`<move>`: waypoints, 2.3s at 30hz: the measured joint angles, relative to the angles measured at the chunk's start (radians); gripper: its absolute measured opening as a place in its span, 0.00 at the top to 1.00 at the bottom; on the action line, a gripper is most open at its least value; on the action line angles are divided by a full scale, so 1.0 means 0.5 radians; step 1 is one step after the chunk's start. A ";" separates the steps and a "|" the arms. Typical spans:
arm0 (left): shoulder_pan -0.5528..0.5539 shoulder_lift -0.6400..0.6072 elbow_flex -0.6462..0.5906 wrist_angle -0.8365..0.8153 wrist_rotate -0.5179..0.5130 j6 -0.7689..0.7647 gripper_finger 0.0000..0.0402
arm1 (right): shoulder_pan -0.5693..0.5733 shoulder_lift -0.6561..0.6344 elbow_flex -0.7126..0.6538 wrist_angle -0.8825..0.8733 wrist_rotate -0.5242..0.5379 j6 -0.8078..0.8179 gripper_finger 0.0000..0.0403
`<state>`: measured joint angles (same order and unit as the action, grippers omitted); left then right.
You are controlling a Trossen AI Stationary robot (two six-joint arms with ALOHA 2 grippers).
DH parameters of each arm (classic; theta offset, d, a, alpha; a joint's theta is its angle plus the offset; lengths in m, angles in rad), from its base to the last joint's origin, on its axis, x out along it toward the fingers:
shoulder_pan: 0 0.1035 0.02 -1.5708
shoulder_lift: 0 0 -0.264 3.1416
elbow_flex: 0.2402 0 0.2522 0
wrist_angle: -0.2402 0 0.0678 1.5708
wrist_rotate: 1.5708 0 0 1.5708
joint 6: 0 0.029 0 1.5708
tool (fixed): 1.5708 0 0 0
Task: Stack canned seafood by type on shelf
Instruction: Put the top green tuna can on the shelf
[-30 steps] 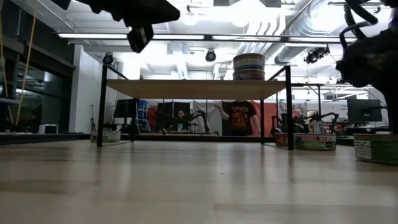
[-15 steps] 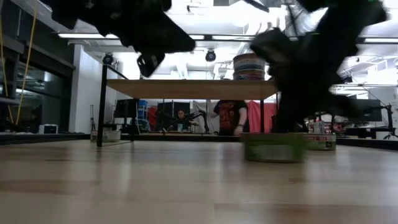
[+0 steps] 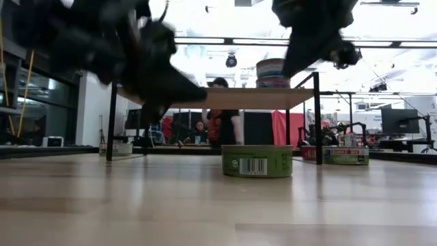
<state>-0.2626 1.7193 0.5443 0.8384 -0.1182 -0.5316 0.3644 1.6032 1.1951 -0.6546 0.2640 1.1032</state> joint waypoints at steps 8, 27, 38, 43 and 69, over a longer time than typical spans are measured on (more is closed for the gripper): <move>0.079 0.219 0.096 0.205 0.094 0.252 1.00 | 0.008 -0.067 -0.091 -0.065 -0.063 0.028 1.00; 0.025 0.431 0.424 -0.287 -0.053 0.618 1.00 | -0.046 -0.067 -0.788 1.033 -0.101 0.375 1.00; 0.027 0.430 0.425 -0.330 -0.056 0.633 1.00 | -0.154 0.166 -0.785 1.034 -0.202 0.459 1.00; 0.027 0.422 0.430 -0.416 -0.058 0.633 1.00 | -0.153 0.184 -0.784 1.179 -0.222 0.495 1.00; 0.027 0.222 0.422 -0.767 -0.028 0.548 1.00 | -0.044 0.113 -0.285 0.938 -0.291 0.115 1.00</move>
<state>-0.2489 1.8303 0.7551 0.4552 -0.1324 -0.2574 0.3425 1.6596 1.0524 -0.1858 0.1184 1.1607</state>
